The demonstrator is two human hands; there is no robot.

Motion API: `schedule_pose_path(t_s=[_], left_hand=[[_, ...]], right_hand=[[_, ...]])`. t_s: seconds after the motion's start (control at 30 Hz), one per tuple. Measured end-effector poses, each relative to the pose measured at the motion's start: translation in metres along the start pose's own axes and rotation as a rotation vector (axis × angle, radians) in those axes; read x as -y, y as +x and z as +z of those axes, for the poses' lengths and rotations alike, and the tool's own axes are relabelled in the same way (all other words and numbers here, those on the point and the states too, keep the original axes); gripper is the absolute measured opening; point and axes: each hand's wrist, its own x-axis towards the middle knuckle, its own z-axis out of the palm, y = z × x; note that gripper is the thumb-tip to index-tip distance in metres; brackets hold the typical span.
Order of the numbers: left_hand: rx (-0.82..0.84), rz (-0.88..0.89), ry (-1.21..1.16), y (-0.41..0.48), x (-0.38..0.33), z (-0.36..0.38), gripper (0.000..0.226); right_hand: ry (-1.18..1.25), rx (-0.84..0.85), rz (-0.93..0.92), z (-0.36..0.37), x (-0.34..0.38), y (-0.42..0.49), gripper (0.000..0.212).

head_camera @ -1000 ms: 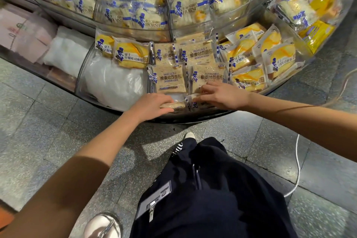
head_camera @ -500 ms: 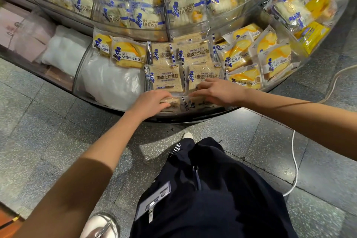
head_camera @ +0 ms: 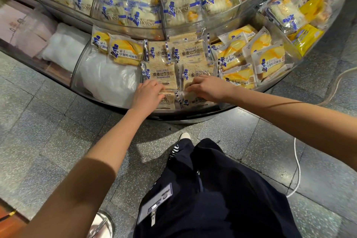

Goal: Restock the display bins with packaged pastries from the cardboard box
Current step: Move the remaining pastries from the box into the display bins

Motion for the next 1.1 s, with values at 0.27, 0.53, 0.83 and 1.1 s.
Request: schedule_pose_path(t_s=[0.27,0.53,0.83,1.1], left_hand=[[-0.007,0.025,-0.079,-0.002,-0.015,-0.027,0.032],[-0.013,0.235,-0.12,0.037,-0.055,-0.065,0.038],[-0.02,0.642,-0.018,0.096,-0.13,-0.12,0.041],[-0.024,1.006,0.065,0.091,-0.214,-0.139,0.042]], right_hand=[[0.148,-0.07,0.113,-0.027,-0.008,-0.005,0.042],[0.145,-0.278,0.294,-0.05,-0.019,-0.044,0.05],[0.154,-0.479,0.664,-0.08,-0.01,-0.101,0.057],[0.075,-0.517,0.869,-0.084,0.026,-0.173,0.06]])
